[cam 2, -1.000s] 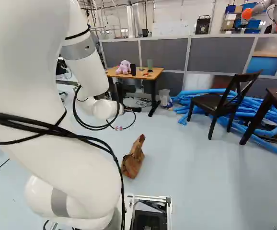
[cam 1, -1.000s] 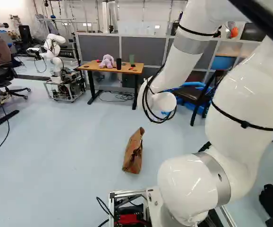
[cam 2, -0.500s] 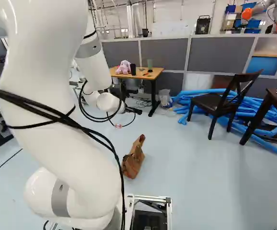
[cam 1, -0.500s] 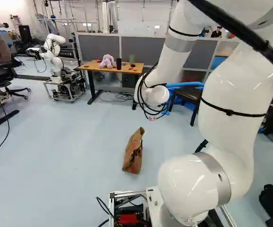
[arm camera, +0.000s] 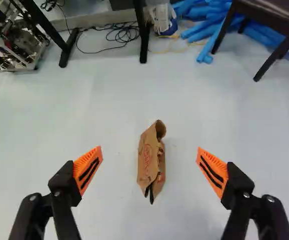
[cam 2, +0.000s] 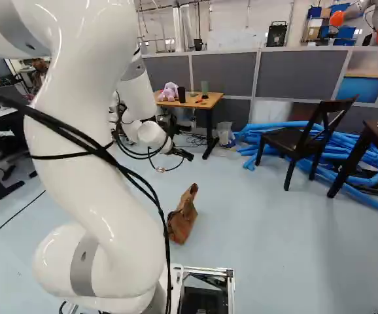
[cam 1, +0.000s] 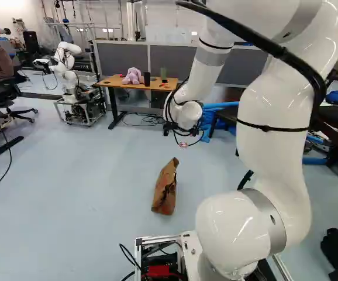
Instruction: Pick up the bag on the ground and place it on the table
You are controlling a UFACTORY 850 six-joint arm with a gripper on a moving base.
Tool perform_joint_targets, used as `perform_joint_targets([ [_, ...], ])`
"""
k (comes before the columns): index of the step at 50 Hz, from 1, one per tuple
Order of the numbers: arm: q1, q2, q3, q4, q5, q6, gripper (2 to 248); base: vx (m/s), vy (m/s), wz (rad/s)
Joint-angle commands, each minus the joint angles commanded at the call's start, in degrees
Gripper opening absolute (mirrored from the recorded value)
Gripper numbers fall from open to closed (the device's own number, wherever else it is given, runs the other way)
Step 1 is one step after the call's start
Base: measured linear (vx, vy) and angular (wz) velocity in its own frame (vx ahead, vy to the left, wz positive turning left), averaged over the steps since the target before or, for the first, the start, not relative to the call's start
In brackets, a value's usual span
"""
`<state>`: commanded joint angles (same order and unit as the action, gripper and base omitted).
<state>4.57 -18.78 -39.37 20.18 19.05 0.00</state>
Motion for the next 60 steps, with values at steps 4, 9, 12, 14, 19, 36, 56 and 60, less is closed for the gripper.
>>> perform_joint_targets([
  [4,-0.1,-1.7,-1.4,0.9,-1.2,0.0,247,0.0,0.0,0.0],
  [9,-0.1,-3.7,-3.2,1.9,-2.5,0.0,247,0.0,0.0,0.0],
  [12,-0.2,-4.9,-4.1,2.5,-3.2,0.0,247,0.0,0.0,0.0],
  [14,-0.2,-5.6,-4.8,2.8,-3.6,0.0,247,0.0,0.0,0.0],
  [19,-0.2,-7.5,-6.5,3.7,-4.5,0.0,247,0.0,0.0,0.0],
  [36,-0.4,-13.7,-12.0,6.3,-7.5,0.0,247,0.0,0.0,0.0],
  [56,-0.5,-19.2,-16.2,8.7,-10.0,0.0,247,0.0,0.0,0.0],
  [60,-0.5,-20.0,-16.6,8.8,-10.1,0.0,247,0.0,0.0,0.0],
])
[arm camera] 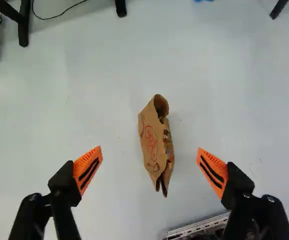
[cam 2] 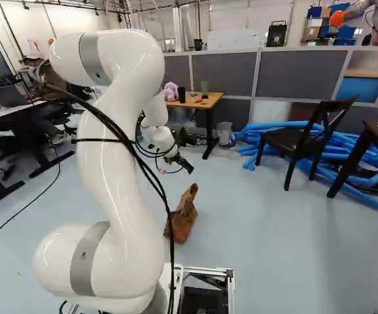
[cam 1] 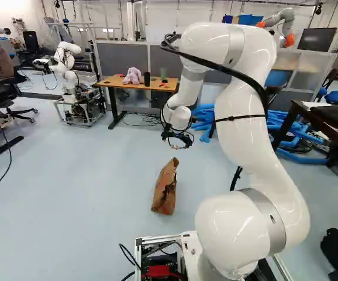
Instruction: Pick up the bag on the ground and place it on the table
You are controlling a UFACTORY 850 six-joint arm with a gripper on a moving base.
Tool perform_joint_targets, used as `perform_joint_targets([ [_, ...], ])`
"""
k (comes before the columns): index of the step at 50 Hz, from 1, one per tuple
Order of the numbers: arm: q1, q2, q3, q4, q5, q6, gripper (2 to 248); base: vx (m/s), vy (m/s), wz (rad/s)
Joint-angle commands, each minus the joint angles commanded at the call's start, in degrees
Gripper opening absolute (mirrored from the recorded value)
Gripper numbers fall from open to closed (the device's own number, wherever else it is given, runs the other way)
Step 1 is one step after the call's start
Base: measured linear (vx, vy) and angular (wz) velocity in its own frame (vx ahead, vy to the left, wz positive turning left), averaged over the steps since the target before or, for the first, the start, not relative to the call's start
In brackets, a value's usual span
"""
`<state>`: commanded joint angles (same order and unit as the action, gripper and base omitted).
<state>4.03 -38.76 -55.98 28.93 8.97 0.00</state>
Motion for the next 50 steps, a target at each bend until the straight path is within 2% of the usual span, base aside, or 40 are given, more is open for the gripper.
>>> perform_joint_targets([
  [50,0.0,-10.2,-5.8,0.0,0.0,0.0,247,0.0,0.0,0.0],
])
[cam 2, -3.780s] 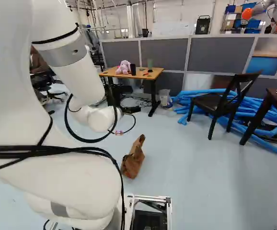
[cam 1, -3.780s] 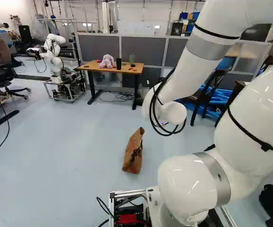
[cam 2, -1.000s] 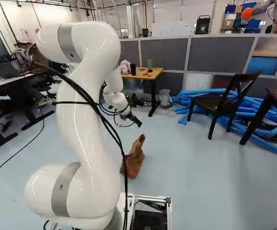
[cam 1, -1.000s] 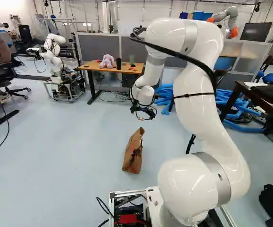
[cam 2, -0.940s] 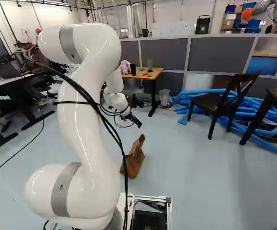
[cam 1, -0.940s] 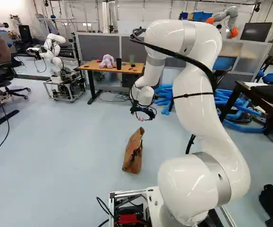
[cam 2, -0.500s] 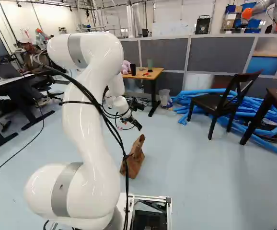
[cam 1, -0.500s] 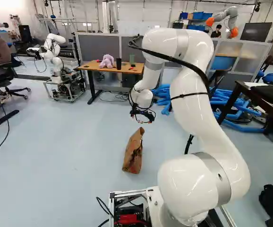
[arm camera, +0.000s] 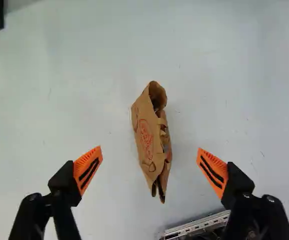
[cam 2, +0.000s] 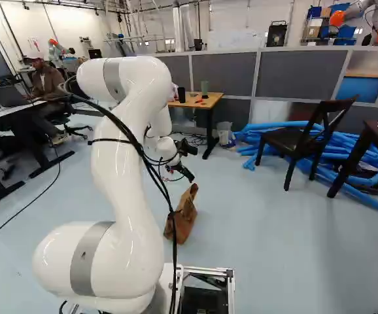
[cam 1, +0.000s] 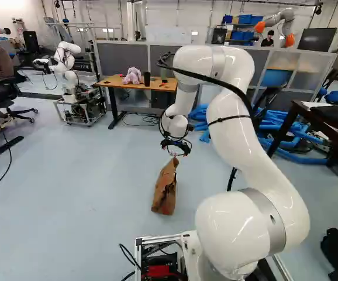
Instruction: Pick up the bag on the ground and place it on the table
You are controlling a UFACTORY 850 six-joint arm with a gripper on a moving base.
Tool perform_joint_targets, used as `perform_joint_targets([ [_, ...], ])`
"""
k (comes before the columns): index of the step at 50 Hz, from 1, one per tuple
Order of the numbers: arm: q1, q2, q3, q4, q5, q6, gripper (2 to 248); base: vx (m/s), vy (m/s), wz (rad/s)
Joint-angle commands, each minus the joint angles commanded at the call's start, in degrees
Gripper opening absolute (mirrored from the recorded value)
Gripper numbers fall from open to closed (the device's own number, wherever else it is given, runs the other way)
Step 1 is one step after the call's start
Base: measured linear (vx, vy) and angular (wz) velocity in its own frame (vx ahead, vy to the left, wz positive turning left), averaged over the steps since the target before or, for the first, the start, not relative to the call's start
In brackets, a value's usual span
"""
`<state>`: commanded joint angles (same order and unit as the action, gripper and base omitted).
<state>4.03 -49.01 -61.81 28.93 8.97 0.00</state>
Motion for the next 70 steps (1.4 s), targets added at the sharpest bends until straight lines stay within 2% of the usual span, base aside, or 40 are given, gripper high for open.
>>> perform_joint_targets([
  [70,0.0,-14.5,-9.8,0.0,0.0,0.0,247,0.0,0.0,0.0],
])
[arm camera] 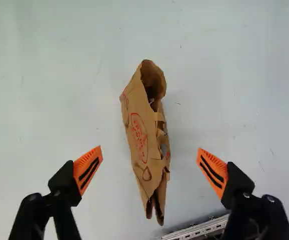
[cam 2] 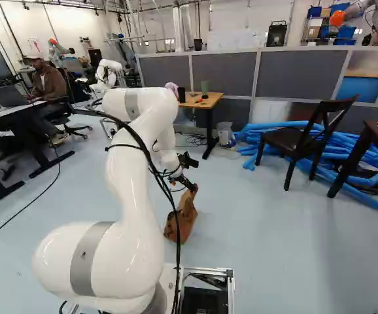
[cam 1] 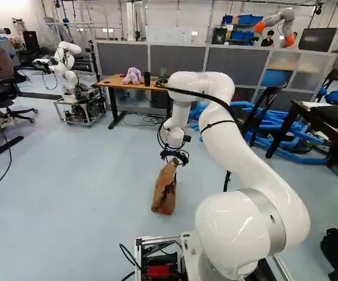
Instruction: Pick up the bag on the ground and place it on the table
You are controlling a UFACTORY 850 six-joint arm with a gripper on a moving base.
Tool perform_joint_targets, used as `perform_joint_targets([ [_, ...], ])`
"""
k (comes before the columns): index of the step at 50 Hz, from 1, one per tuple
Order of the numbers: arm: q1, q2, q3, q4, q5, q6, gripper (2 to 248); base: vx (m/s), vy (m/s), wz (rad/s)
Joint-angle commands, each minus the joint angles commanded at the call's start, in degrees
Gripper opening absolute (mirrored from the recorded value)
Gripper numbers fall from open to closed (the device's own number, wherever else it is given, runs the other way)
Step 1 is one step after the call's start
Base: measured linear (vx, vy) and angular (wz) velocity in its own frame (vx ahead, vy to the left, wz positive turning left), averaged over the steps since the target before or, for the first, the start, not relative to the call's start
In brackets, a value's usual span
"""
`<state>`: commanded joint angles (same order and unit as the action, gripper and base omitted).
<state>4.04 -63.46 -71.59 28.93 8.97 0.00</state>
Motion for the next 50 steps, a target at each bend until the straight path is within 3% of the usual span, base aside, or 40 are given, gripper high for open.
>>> perform_joint_targets([
  [50,0.0,-10.4,-8.2,0.0,0.0,0.0,247,0.0,0.0,0.0],
])
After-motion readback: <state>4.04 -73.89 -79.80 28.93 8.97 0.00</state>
